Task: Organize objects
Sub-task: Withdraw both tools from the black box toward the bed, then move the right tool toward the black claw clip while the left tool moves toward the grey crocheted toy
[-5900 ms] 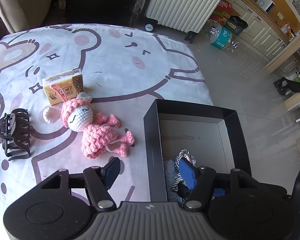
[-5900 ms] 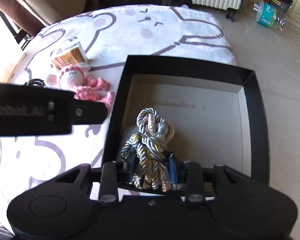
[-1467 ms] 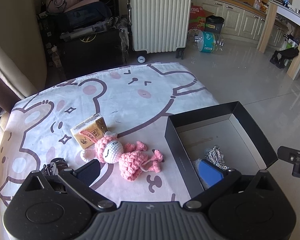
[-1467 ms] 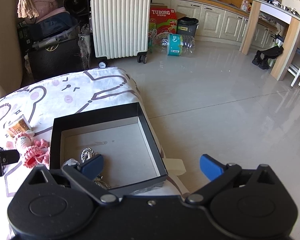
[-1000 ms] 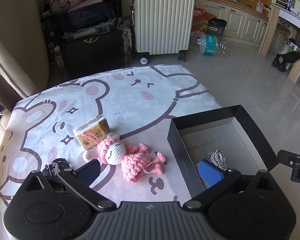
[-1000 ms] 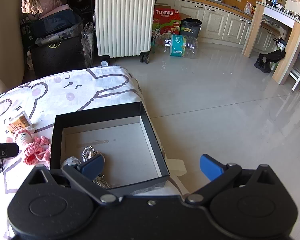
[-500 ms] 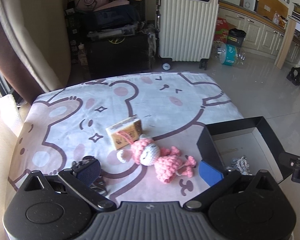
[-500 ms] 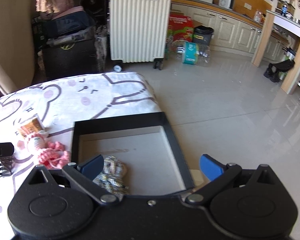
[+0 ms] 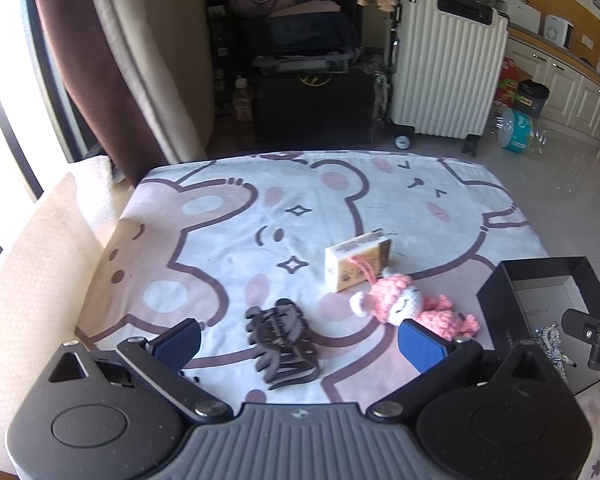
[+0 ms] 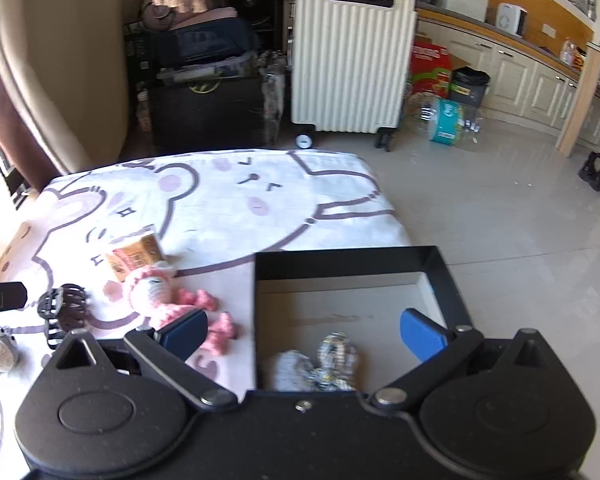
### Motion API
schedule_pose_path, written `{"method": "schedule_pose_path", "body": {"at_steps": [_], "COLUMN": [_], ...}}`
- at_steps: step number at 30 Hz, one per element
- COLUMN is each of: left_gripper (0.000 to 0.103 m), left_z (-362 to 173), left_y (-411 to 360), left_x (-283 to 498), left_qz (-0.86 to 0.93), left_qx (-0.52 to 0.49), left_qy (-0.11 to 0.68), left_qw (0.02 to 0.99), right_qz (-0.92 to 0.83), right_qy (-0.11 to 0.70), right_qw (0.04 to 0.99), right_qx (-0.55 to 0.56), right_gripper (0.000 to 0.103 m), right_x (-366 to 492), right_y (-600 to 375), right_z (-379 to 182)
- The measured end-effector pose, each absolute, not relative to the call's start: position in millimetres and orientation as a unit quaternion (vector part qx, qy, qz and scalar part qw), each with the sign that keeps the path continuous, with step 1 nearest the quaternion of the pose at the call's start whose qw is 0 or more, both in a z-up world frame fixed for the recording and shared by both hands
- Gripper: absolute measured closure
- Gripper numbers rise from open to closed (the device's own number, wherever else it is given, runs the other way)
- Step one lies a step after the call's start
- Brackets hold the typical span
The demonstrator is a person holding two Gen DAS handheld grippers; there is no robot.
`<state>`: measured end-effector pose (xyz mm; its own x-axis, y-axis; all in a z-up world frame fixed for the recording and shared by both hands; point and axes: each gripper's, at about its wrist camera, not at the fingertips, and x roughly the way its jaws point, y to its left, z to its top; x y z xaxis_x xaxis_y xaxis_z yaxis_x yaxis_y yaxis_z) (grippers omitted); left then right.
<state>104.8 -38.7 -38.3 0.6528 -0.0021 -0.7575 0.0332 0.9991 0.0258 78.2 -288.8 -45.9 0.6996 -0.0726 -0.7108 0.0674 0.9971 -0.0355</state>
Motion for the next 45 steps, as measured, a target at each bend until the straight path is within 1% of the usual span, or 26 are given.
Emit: {"method": "schedule_pose_path", "body": {"at_steps": [15,32,41,45], "left_gripper": [0.0,0.0,0.0,0.0], "left_z": [-31,-28,-29,-29], "left_y": [10,52,63,69], "left_x": [94,86,88,91], "left_qz": [0.033,0.061,0.079,0.078], "left_qx": [0.015,0.013,0.003,-0.025], "left_qy": [0.413,0.407,0.403,0.402], "left_qw": [0.91,0.911,0.912,0.912], "right_qz": [0.01,0.041,0.057,0.057], "right_qy": [0.387,0.374,0.369,0.364], "right_qw": [0.922,0.927,0.928,0.93], "right_qx": [-0.003,-0.002,-0.006,-0.008], "right_gripper": [0.0,0.0,0.0,0.0], "right_x": [88,95,104,112], "right_y": [-238,-204,-192,-184], "right_z": [-48,-45,-33,-22]}}
